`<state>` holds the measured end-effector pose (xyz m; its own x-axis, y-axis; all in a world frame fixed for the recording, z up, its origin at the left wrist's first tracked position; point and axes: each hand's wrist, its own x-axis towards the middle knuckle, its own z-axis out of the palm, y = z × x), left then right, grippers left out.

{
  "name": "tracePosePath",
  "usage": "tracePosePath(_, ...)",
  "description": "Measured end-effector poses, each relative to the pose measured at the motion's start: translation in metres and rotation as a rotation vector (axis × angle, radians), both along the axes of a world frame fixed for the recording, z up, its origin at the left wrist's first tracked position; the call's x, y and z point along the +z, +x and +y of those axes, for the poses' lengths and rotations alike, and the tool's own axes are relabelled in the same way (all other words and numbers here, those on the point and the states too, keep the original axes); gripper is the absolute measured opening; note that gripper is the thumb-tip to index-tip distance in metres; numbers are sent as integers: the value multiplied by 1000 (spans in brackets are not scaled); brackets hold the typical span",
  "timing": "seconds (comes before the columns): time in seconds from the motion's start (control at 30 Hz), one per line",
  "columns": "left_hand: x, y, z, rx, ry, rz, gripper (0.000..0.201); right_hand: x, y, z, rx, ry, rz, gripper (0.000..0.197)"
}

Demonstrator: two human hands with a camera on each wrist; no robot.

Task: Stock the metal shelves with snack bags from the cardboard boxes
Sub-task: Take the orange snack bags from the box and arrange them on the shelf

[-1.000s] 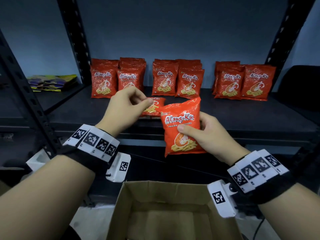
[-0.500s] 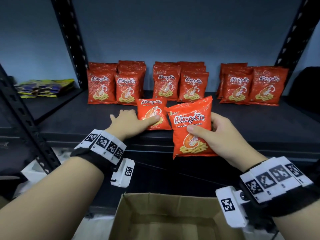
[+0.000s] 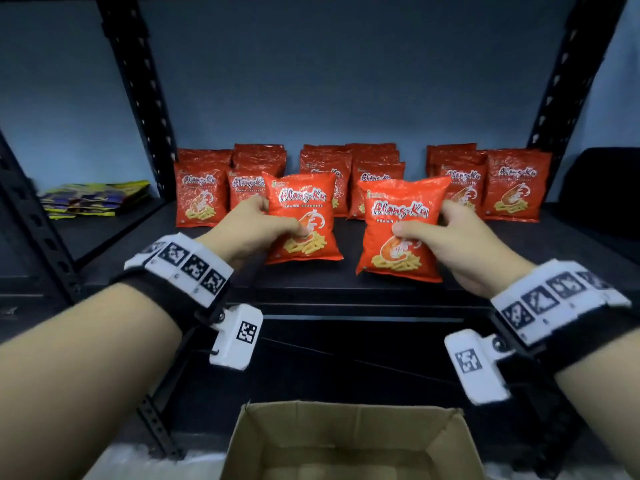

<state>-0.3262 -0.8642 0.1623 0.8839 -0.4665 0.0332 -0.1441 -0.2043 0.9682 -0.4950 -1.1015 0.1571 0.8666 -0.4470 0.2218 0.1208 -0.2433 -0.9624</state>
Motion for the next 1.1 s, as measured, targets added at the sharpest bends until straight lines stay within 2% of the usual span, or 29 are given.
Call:
tracePosePath(0.1,21,14,-21,-9,33,-23,66,19,28,-20,-1,-27,43,36)
tracePosePath(0.2,33,33,-45,-40,139,-43,72,35,61,-40,-15,-153,112,47)
tracePosePath(0.3,36,53,-69,-27,193,-25,46,44,94,-63,-37,-309,215,51)
tracePosePath(0.33,35,61,-77,-10,210,-29,44,45,103,-71,-44,-356,247,49)
tracePosePath(0.4,31,78,-92,1,253,-31,57,44,118,-83,-45,-422,319,38)
tracePosePath(0.47,23,96,-105,4,313,-48,67,41,134,-95,-44,-468,399,36)
tracePosePath(0.6,18,110,-118,73,470,-129,61,39,156,-106,-33,-438,469,59)
tracePosePath(0.73,22,114,-120,91,564,-195,67,35,164,-105,-53,-371,439,58)
tracePosePath(0.87,23,109,-117,91,677,-303,70,29,161,-103,-142,-459,421,43)
tracePosePath(1.1,43,66,-97,81,851,-513,45,38,120,-92,-259,-683,445,65)
